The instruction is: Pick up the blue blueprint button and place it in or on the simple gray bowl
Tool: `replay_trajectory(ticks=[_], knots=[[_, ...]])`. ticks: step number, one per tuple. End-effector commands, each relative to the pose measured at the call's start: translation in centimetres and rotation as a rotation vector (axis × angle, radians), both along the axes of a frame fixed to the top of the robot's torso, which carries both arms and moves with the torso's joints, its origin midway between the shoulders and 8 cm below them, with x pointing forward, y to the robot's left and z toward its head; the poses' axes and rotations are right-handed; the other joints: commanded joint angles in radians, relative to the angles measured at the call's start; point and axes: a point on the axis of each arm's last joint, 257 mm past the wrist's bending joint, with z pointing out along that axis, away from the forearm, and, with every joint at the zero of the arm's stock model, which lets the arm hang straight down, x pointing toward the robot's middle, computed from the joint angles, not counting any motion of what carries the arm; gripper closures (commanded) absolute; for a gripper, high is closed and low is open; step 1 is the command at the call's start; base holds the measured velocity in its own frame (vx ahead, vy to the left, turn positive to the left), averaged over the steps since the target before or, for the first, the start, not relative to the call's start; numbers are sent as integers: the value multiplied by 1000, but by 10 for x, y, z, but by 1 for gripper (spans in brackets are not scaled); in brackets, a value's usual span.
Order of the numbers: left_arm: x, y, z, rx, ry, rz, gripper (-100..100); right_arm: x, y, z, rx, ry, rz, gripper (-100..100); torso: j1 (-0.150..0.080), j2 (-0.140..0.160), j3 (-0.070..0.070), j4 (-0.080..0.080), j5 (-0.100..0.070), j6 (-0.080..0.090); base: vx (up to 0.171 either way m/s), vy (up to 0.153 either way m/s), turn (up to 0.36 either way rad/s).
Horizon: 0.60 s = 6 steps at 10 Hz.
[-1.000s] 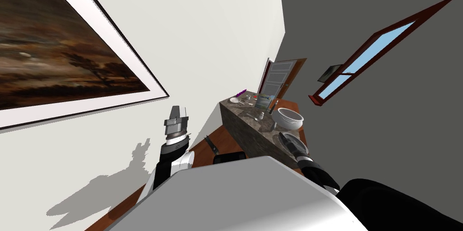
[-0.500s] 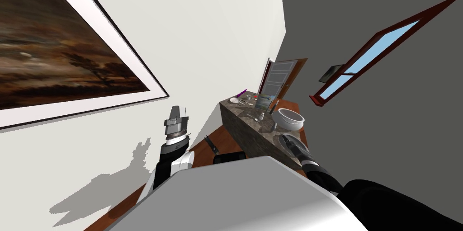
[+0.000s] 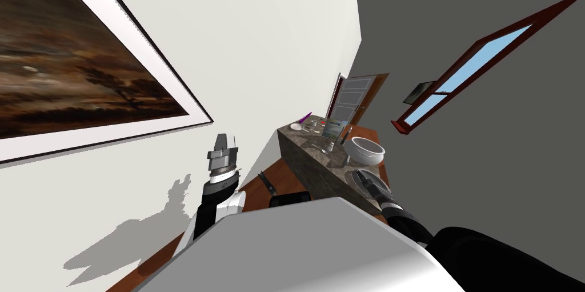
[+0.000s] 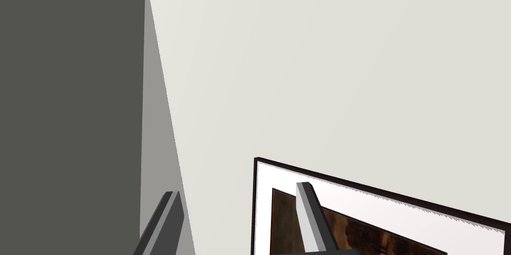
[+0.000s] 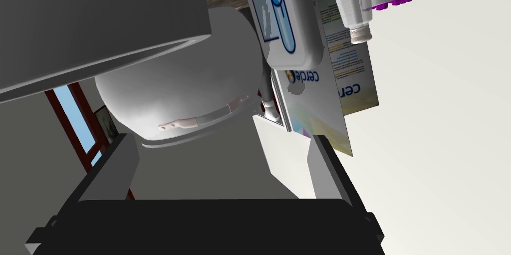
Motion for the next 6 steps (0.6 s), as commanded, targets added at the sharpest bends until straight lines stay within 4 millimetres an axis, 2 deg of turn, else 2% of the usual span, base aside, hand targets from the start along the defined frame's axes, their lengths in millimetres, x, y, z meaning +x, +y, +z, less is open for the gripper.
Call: replay_trajectory(ticks=[1,2,3,6], knots=[[0,0,0,0,0,0,0,0,0,0,0,0,0,-100,0,0,0,0,0,0,0,0,0],[0,0,0,0,0,0,0,0,0,0,0,0,0,-100,0,0,0,0,0,0,9,-10,-3],[0,0,0,0,0,0,0,-9,-11,0,-22,31,-29,-100,-1,-1,0,0,0,0,-45,32,138],[0,0,0,0,0,0,0,-21,-23,1,-48,68,-63,-100,5,4,2,1,1,0,-53,79,78]])
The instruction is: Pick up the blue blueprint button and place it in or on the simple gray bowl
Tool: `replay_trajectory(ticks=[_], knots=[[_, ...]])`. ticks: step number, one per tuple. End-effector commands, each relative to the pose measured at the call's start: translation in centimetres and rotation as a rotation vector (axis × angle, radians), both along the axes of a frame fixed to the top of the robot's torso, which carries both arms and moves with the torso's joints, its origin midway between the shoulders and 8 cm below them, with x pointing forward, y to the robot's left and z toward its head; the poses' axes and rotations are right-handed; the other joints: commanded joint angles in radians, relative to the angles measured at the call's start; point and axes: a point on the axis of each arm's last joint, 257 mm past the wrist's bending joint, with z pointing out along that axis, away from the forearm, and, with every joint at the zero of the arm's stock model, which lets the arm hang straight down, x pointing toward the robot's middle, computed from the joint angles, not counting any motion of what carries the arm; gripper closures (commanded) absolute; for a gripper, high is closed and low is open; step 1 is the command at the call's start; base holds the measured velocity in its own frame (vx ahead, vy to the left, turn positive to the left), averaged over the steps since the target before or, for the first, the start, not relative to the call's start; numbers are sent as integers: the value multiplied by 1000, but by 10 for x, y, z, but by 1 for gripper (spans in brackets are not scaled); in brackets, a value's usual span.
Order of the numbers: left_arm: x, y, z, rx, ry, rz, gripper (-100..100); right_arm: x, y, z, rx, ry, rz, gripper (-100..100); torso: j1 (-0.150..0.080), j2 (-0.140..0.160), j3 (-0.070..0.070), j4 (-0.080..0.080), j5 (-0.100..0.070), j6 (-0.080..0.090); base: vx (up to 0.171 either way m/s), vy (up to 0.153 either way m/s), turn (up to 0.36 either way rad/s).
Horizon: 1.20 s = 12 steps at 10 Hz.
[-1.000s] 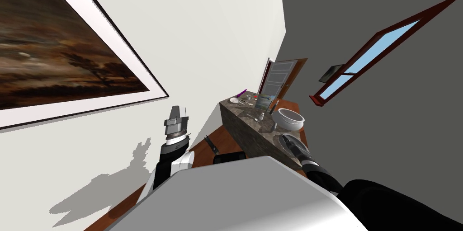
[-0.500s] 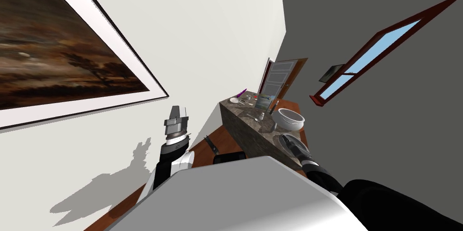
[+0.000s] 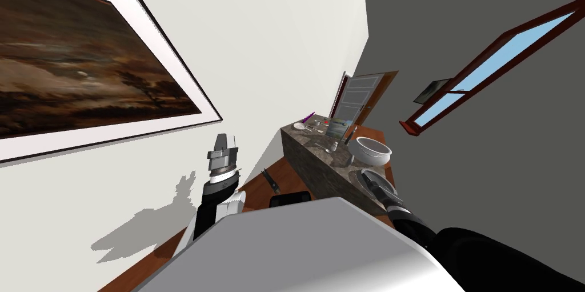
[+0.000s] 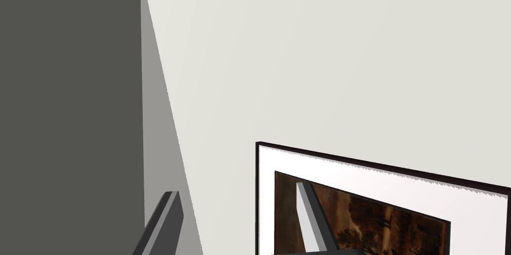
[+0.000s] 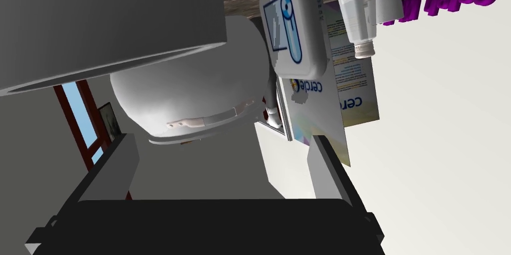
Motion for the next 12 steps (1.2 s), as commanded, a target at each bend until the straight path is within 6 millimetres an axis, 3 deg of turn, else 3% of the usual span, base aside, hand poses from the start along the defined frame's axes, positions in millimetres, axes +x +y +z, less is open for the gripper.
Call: replay_trajectory(ticks=[1,8,10,12], knots=[[0,0,0,0,0,0,0,-7,-7,1,-16,24,-22,-100,0,0,0,0,0,0,-27,58,85],[0,0,0,0,0,0,0,-50,-46,11,-116,155,-125,-100,1,-3,-2,-1,0,0,-1,77,85],[0,0,0,0,0,0,0,-67,-60,12,-143,195,-156,-100,1,-10,-6,-2,0,0,184,79,24],[0,0,0,0,0,0,0,-78,-67,7,-142,213,-176,-100,-5,-11,-7,-3,-1,0,84,-32,-102]])
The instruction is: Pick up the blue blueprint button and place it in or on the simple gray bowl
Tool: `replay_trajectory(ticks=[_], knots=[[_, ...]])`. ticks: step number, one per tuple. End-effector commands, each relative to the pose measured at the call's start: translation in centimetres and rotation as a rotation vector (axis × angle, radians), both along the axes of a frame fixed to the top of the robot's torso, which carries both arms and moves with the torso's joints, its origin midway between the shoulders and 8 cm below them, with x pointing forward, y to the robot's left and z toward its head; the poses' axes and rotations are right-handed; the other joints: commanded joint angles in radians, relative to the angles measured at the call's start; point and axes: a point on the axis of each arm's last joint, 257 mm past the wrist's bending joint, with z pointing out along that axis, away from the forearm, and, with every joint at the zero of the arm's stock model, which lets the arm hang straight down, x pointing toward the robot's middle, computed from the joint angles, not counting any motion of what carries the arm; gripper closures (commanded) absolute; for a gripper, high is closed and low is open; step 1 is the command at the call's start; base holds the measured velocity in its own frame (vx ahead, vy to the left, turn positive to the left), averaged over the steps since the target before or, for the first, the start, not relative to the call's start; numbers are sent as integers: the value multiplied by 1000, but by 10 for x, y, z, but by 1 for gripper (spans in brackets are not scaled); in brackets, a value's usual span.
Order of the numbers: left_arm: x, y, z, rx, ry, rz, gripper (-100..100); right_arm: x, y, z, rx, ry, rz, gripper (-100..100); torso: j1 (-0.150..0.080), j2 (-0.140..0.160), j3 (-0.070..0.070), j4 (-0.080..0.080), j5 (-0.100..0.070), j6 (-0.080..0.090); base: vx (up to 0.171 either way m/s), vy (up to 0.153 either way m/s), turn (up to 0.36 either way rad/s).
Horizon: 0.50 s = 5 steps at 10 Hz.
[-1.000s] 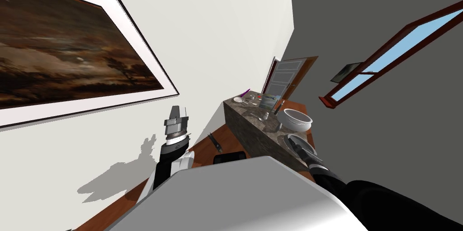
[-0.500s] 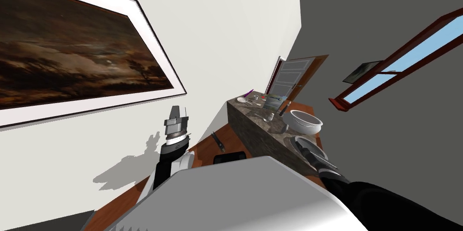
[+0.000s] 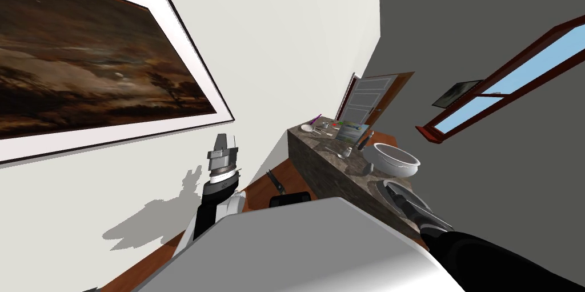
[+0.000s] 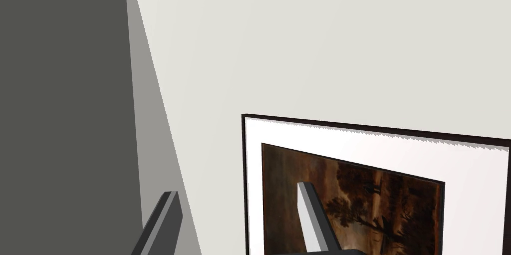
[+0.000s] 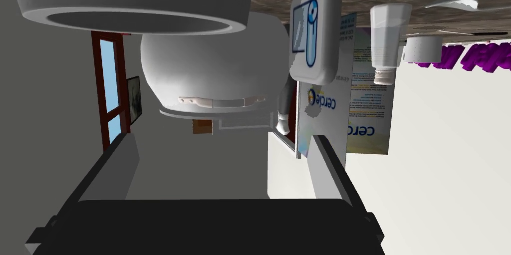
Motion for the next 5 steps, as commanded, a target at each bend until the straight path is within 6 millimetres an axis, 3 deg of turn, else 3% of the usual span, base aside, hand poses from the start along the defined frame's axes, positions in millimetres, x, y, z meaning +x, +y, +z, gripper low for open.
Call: replay_trajectory(ticks=[1,5], knots=[[0,0,0,0,0,0,0,-3,-1,-3,1,4,-6,-100,0,0,0,0,0,0,53,-56,-32],[0,0,0,0,0,0,0,-3,-1,-3,1,4,-6,-100,2,5,3,1,0,0,3,-7,9]])
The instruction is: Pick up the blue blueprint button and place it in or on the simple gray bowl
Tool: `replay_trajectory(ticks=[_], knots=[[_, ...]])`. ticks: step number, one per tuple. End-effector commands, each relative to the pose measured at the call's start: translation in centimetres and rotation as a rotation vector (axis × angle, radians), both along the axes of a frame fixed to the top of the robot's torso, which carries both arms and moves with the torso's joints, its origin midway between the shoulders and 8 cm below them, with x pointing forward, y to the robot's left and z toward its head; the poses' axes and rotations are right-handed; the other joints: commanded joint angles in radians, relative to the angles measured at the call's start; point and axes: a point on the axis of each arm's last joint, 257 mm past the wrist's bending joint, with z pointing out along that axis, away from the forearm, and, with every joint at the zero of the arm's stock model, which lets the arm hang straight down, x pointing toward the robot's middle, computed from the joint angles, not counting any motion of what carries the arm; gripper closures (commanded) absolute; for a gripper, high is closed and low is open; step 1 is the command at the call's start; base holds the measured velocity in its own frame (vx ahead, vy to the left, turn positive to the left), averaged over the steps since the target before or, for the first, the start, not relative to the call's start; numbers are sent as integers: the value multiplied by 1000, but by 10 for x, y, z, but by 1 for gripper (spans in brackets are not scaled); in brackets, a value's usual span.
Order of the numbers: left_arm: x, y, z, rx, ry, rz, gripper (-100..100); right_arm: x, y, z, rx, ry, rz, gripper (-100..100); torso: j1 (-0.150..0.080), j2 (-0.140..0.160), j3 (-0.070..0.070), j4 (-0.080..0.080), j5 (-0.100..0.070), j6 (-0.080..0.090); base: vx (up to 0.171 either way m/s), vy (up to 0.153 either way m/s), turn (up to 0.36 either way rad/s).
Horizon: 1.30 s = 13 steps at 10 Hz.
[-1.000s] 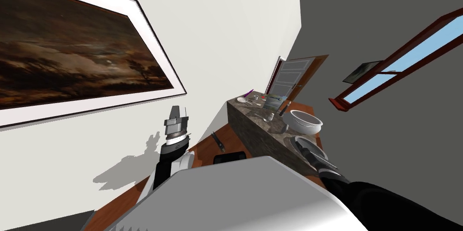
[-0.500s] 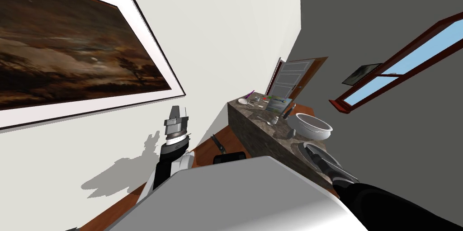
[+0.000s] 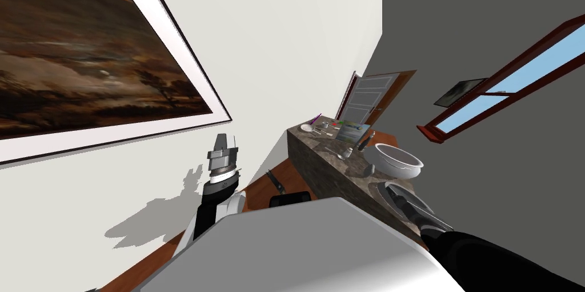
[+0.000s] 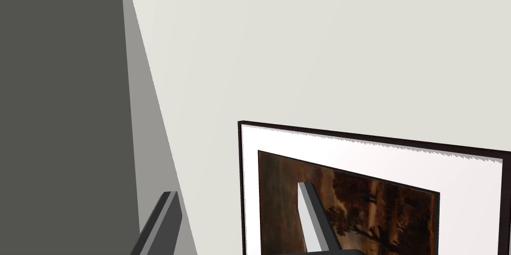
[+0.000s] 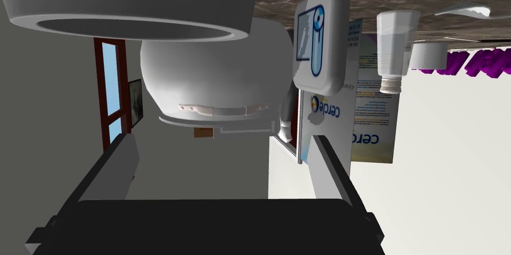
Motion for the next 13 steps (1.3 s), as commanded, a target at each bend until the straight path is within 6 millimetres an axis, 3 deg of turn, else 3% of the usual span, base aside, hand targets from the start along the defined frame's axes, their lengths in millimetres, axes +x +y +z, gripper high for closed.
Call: replay_trajectory(ticks=[1,4,5,10,13], knots=[[0,0,0,0,0,0,0,0,0,0,0,0,0,-100,0,0,0,0,0,0,-17,18,18],[0,0,0,0,0,0,0,0,0,0,0,0,0,-100,0,0,0,0,0,0,-1,5,-14],[0,0,0,0,0,0,0,21,6,5,-7,-22,54,-100,-1,-1,0,0,0,0,38,-60,-92],[0,0,0,0,0,0,0,66,16,19,-28,-76,172,-100,-4,-5,-3,-1,-1,0,75,-65,-82],[0,0,0,0,0,0,0,59,8,14,-23,-70,141,-100,0,-10,-6,-2,0,0,143,21,2]])
